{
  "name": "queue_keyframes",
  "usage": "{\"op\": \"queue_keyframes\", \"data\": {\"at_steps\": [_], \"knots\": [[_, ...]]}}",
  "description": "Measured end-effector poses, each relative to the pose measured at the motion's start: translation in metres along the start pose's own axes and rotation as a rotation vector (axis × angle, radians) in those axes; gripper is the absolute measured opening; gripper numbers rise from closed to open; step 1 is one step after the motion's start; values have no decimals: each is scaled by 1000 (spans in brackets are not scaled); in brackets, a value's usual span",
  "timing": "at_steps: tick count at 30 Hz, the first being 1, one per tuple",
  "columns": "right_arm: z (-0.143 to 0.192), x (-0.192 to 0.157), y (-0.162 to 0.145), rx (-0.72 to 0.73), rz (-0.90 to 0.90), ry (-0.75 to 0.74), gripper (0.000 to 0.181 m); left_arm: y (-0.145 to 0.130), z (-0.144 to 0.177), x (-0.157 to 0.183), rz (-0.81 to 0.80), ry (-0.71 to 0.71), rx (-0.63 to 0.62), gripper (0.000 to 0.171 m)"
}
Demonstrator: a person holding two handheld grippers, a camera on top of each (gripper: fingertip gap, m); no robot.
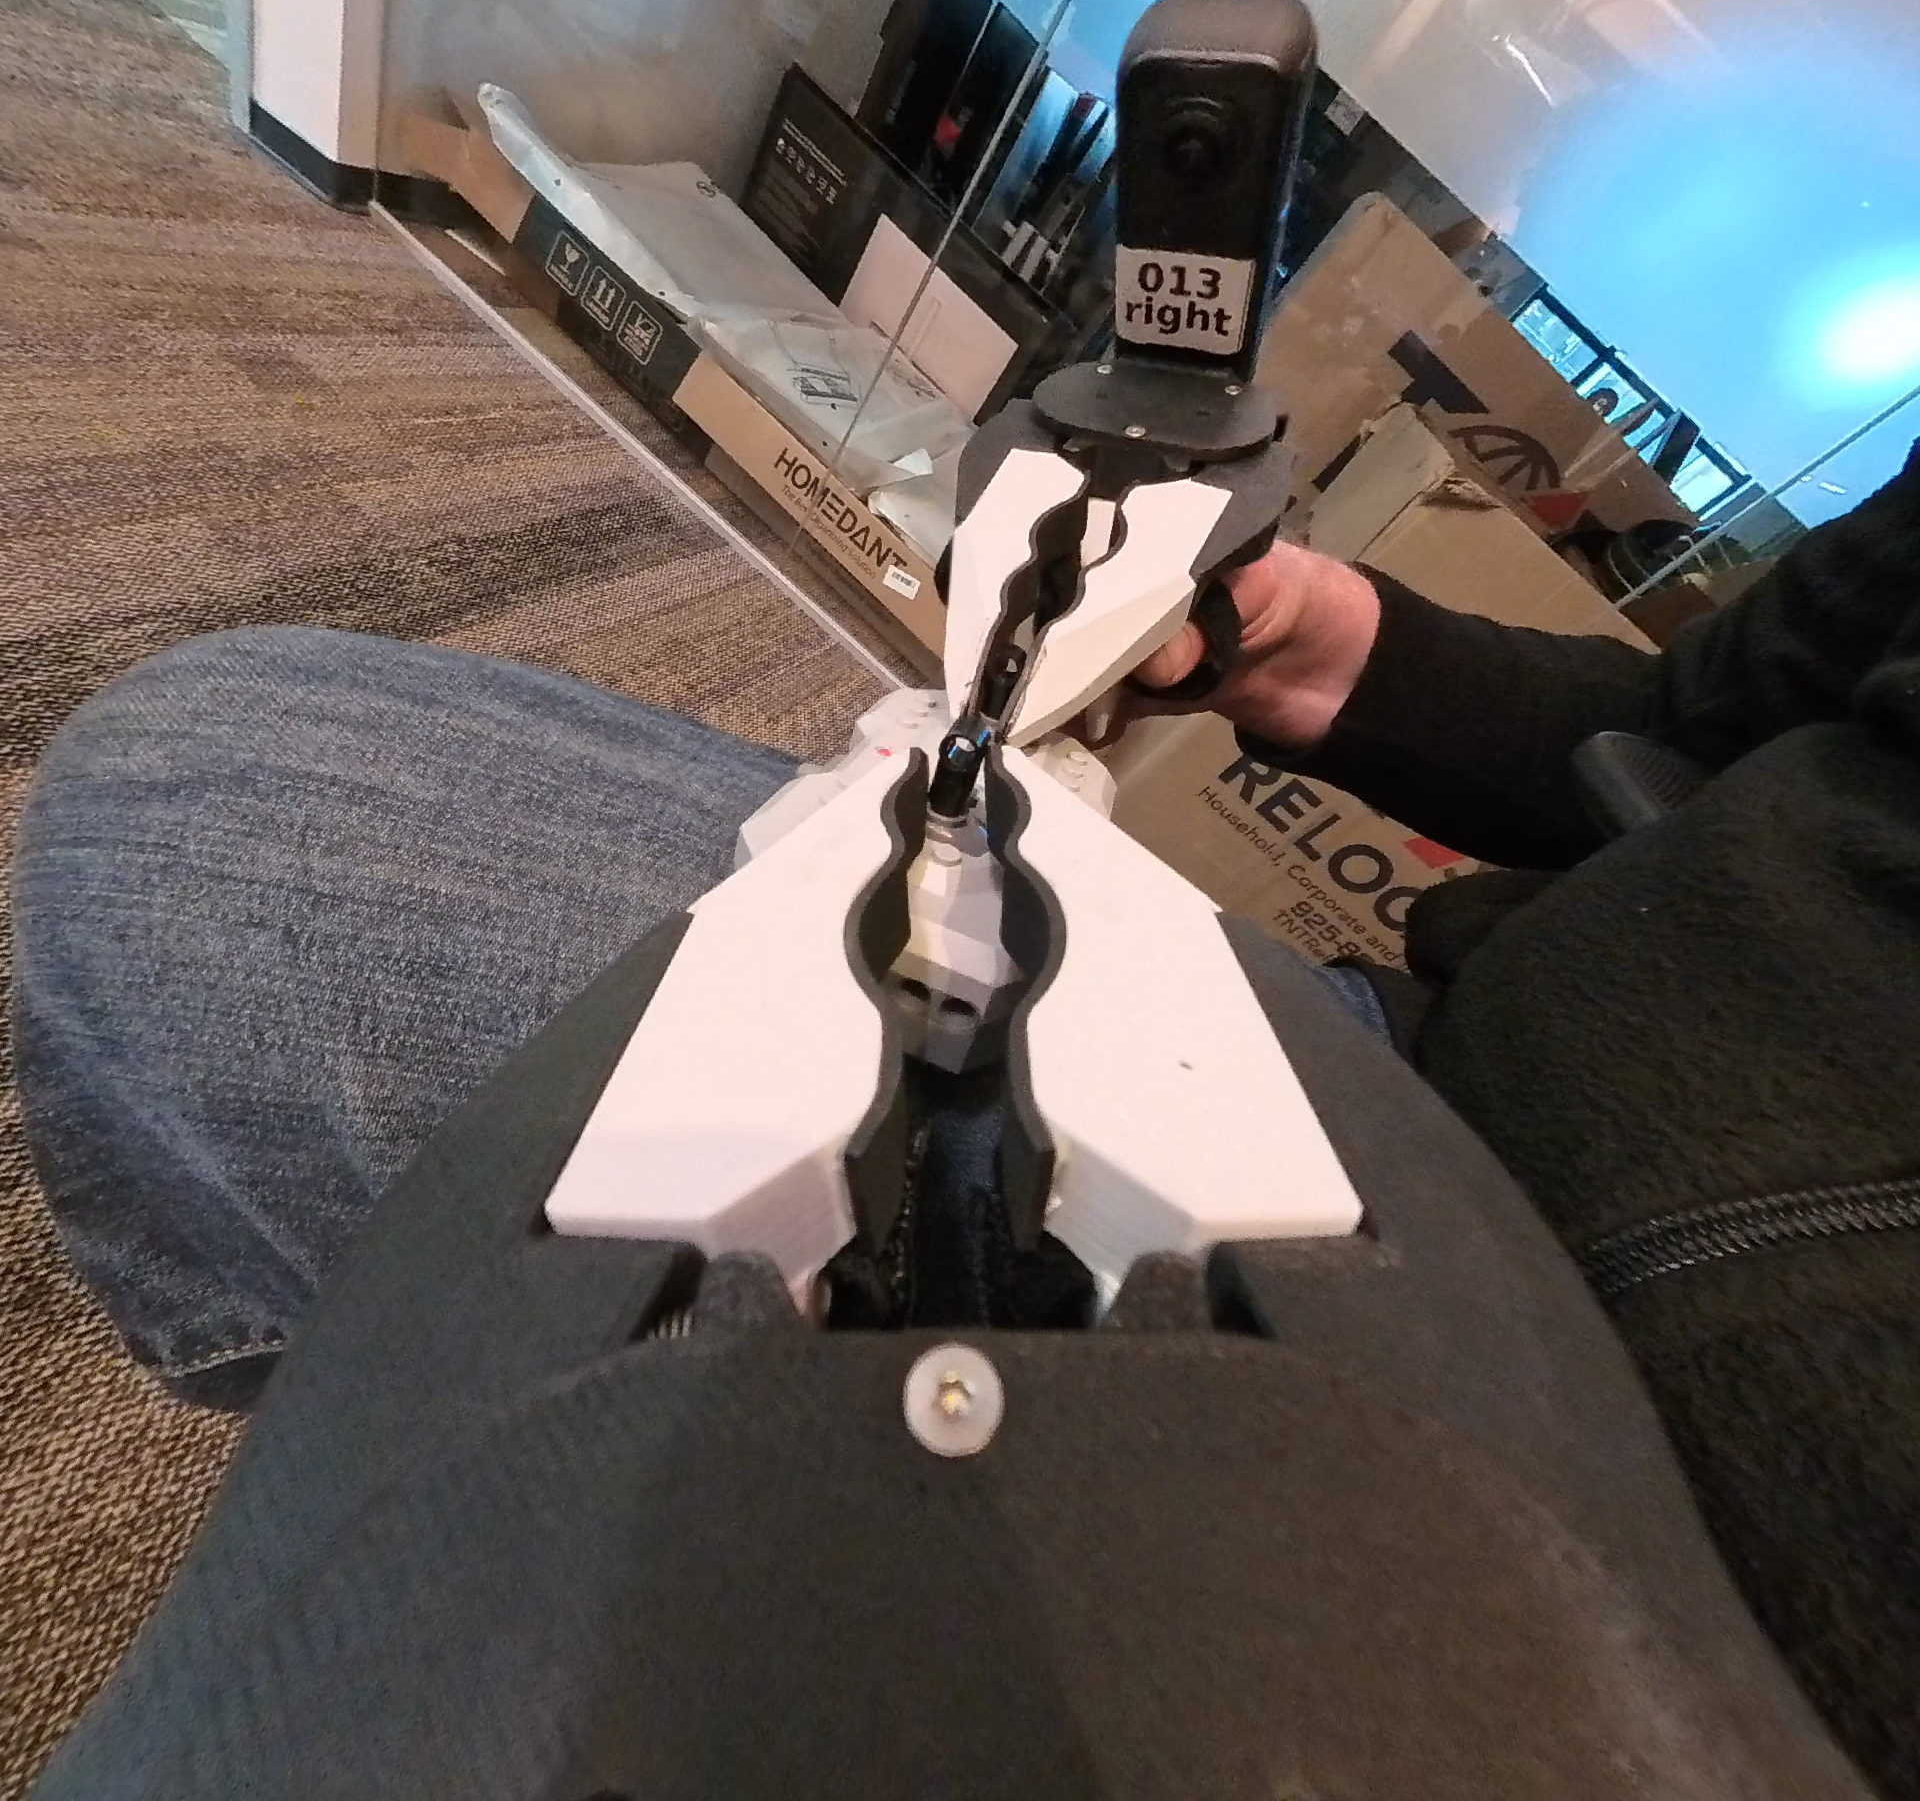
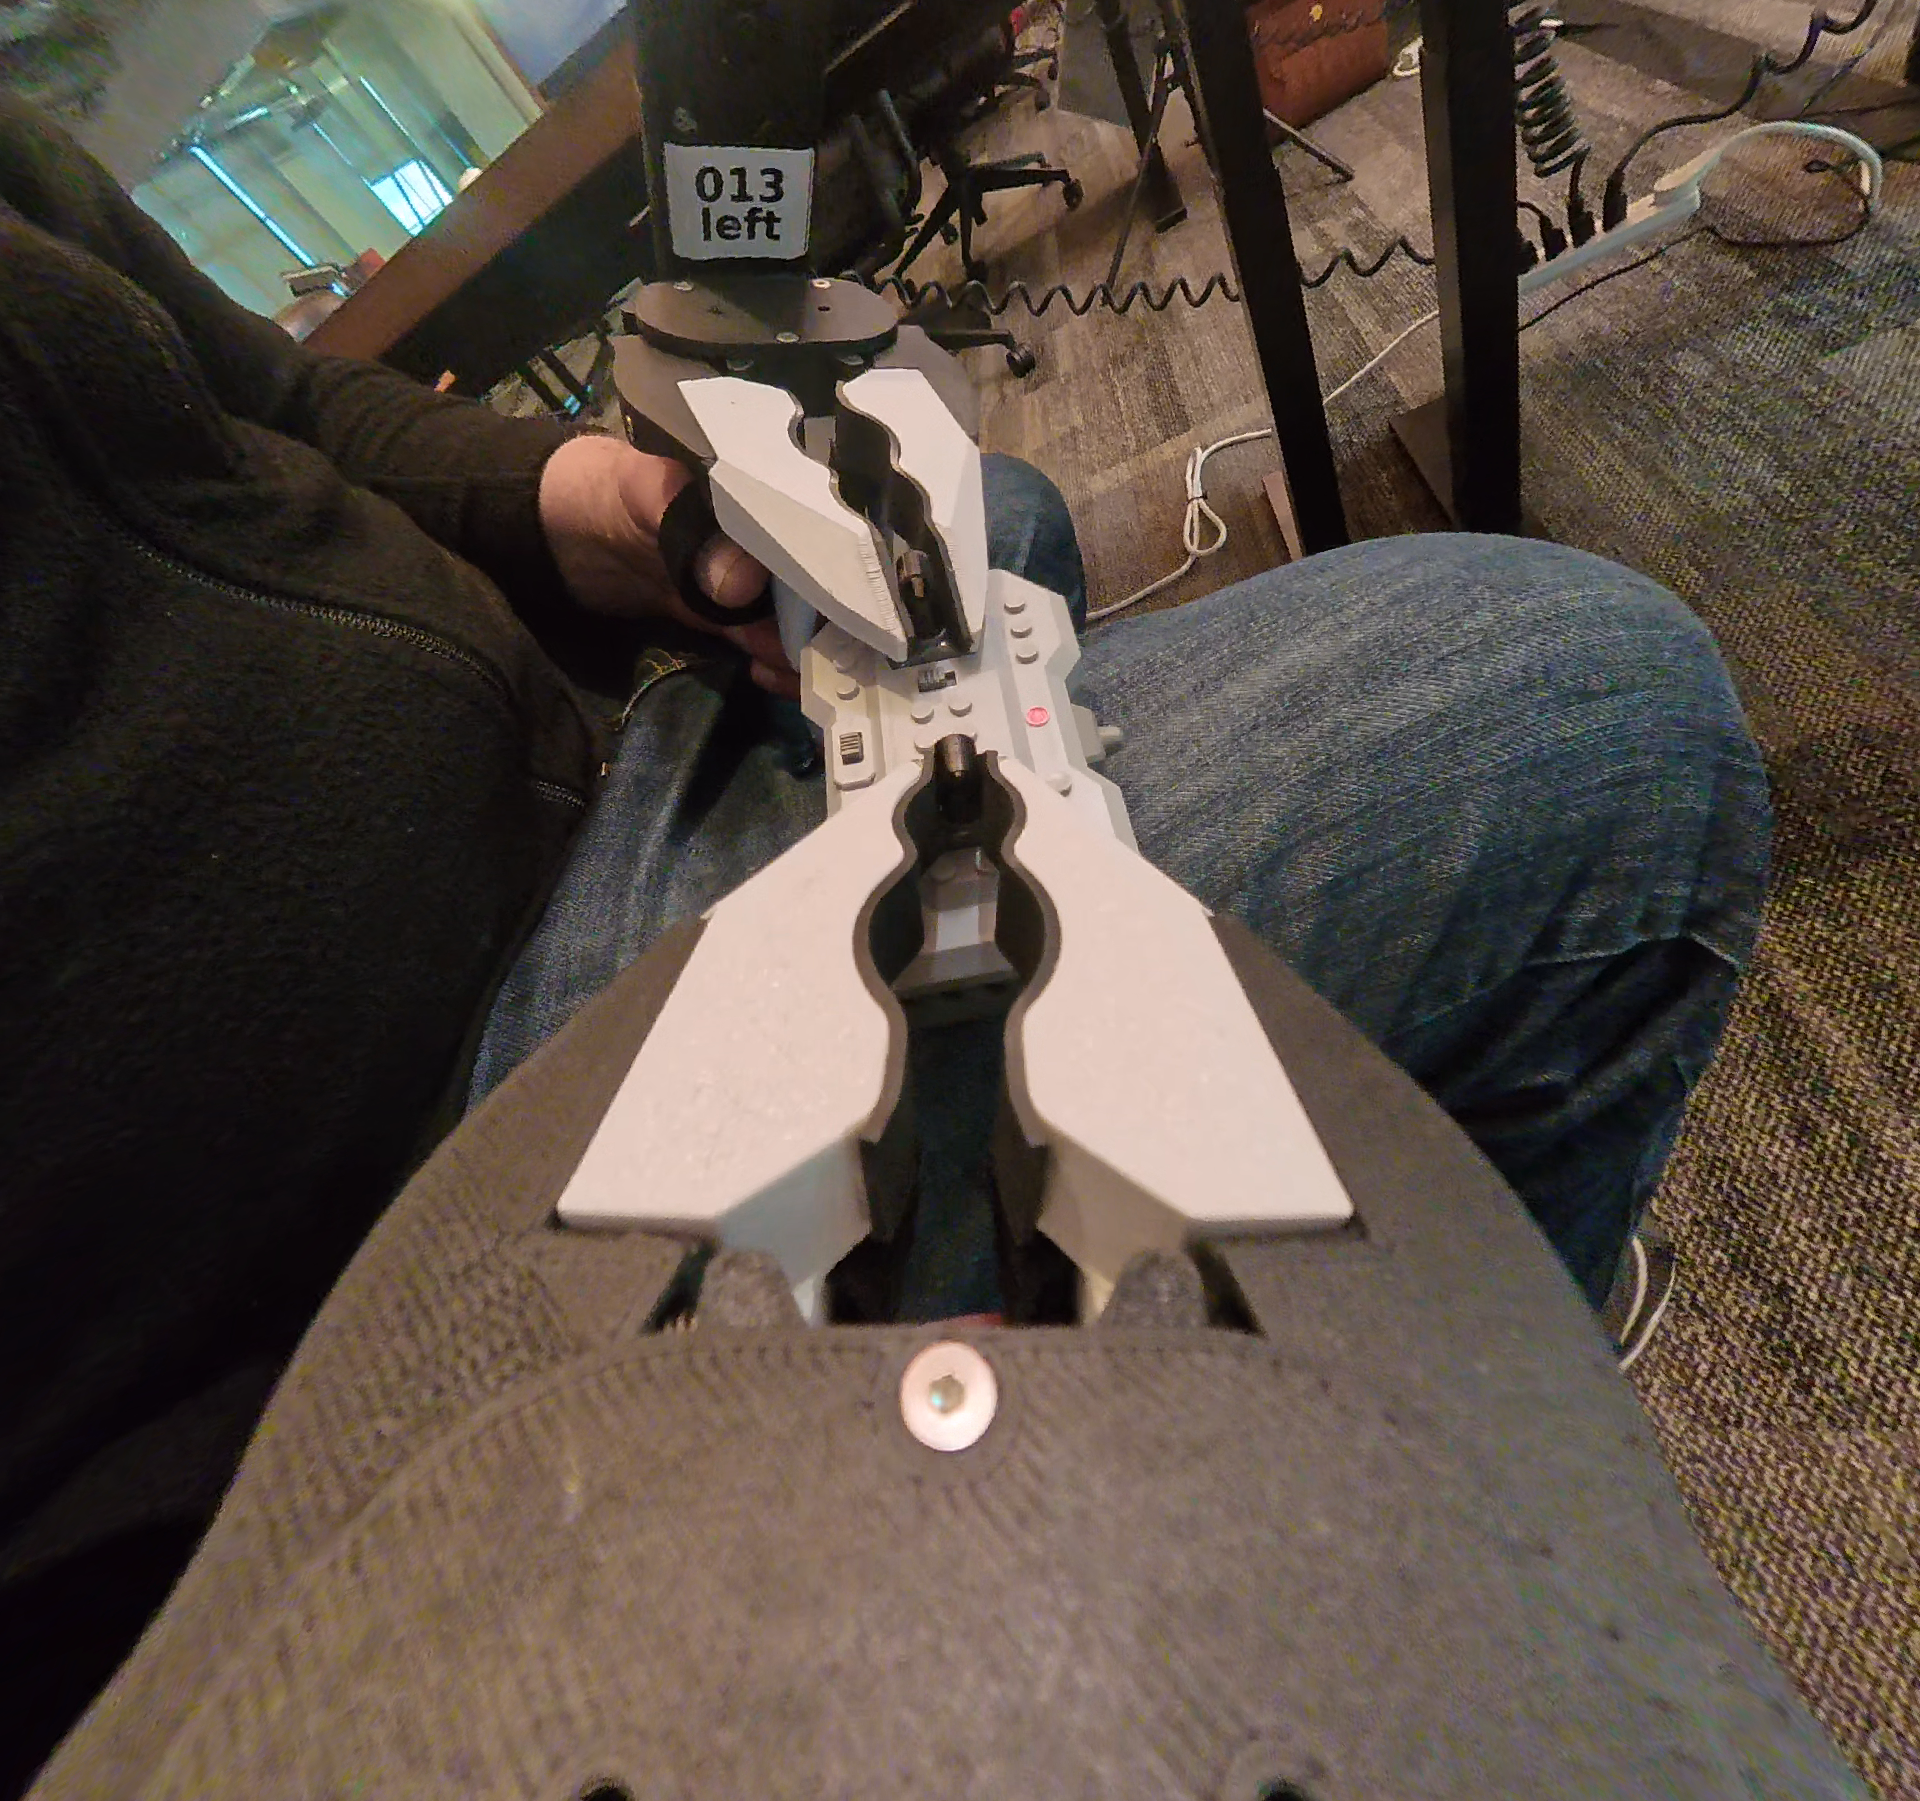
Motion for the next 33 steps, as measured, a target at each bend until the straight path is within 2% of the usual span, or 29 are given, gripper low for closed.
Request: {"op": "queue_keyframes", "data": {"at_steps": [33], "knots": [[1,-1,-1,8,52,12,5,-1,0,1,7,11,7,8]]}}
Point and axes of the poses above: each gripper's, where its closed fingertips meet, z back along the fingers, y out of its top, x = y × z across the jaws, the point moved 9 cm from there along z, back along the fingers, and after that the axes turned 15 degrees about x, right-handed, at the moved point
